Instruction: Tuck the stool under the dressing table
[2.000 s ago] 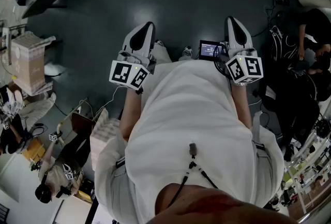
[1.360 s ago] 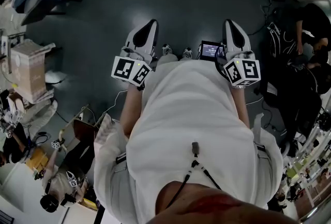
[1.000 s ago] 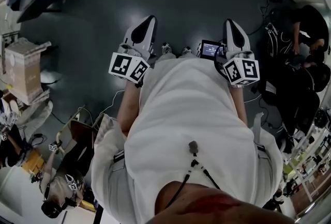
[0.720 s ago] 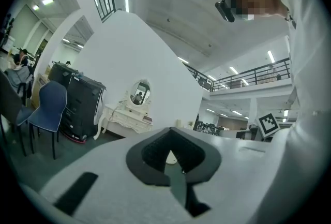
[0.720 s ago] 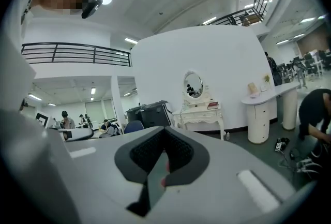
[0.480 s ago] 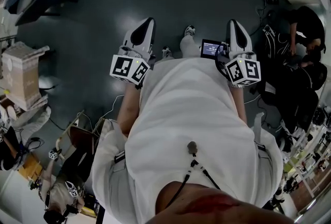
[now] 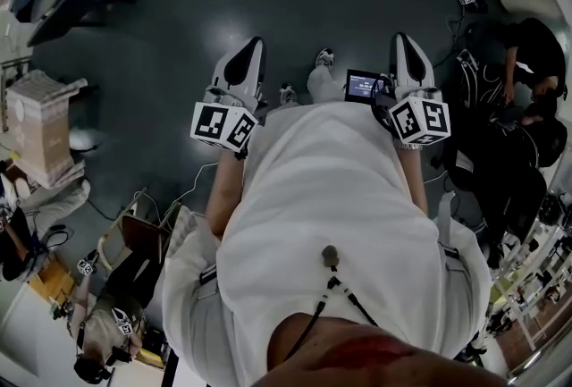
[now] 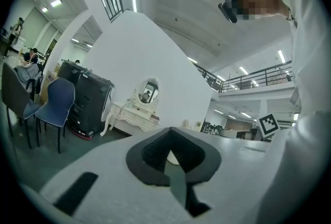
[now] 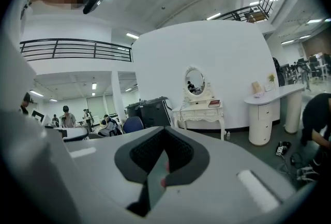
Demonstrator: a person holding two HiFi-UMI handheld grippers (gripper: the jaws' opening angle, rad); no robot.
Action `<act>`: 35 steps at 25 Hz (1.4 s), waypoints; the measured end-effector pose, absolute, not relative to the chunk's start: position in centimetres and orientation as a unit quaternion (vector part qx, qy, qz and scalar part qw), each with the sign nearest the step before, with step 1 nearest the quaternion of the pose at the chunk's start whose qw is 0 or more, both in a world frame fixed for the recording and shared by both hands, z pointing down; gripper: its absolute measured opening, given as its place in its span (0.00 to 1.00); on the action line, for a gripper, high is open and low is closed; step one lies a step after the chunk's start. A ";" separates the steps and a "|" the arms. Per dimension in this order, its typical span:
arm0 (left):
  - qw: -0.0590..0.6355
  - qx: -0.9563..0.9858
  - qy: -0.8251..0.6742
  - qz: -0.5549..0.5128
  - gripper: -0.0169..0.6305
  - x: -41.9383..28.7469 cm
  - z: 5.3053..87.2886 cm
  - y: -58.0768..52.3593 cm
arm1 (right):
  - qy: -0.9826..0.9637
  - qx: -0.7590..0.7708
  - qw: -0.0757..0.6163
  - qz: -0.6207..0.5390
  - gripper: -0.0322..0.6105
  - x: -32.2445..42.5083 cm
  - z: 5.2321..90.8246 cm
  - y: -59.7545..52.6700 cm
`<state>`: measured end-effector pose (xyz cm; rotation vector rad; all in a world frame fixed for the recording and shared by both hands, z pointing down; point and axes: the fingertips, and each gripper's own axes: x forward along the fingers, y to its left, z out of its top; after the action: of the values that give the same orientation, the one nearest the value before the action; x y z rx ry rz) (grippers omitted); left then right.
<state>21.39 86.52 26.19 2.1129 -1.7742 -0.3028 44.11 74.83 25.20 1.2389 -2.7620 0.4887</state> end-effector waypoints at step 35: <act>0.202 0.746 -0.628 -0.091 0.04 23.4 28.9 58.0 | -0.896 0.402 0.041 0.183 0.06 46.7 28.6 47.5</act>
<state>23.36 57.99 28.90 2.0838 -1.7539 -0.2544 46.74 47.53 28.61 1.2299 -2.7452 0.5601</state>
